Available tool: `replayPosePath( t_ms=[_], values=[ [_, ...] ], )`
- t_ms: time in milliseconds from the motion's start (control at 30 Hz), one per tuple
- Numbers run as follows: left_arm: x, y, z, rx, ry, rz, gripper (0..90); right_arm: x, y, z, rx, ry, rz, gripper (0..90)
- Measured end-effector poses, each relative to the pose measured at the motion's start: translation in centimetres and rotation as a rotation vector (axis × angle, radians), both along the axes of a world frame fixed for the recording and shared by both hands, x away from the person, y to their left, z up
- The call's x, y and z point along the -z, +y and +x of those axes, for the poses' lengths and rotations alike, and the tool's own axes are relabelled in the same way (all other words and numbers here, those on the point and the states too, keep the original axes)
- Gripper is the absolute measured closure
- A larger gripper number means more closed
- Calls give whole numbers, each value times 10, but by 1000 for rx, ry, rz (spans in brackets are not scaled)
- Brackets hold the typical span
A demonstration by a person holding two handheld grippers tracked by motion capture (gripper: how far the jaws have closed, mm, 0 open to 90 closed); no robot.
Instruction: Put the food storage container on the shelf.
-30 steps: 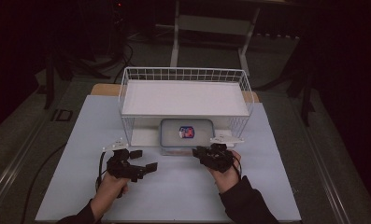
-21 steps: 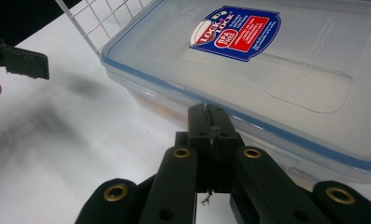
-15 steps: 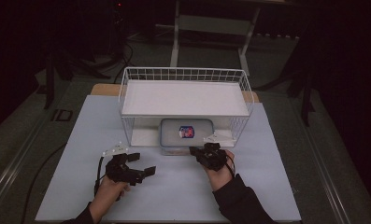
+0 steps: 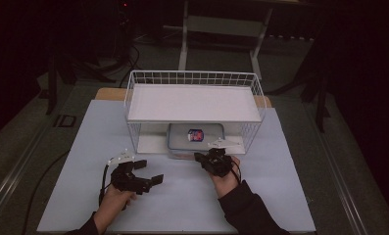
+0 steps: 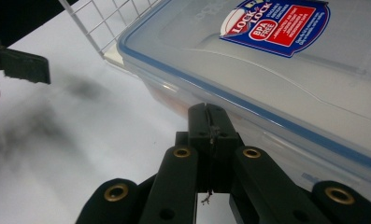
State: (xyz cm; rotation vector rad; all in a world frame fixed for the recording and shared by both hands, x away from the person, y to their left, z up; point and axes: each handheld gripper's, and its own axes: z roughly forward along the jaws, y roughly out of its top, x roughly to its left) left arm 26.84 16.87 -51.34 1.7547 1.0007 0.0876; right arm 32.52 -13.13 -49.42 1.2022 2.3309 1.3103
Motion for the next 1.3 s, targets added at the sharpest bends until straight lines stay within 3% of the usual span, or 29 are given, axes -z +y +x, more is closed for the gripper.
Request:
replayPosePath(
  t_ms=[233,333,633,800,1300],
  values=[
    [0,2,0,-4,-1,-5,0,0,0,9,40,-12,-18,899],
    [0,2,1,-2,2,-10,0,1,-4,16,59,9,17,900],
    [0,1,1,-2,-2,-4,0,0,2,23,77,-36,-25,900],
    [0,1,1,1,-6,-4,0,3,-1,31,110,-21,-11,900],
    [-1,2,1,3,-12,0,0,10,17,46,113,-16,-21,899]
  ],
)
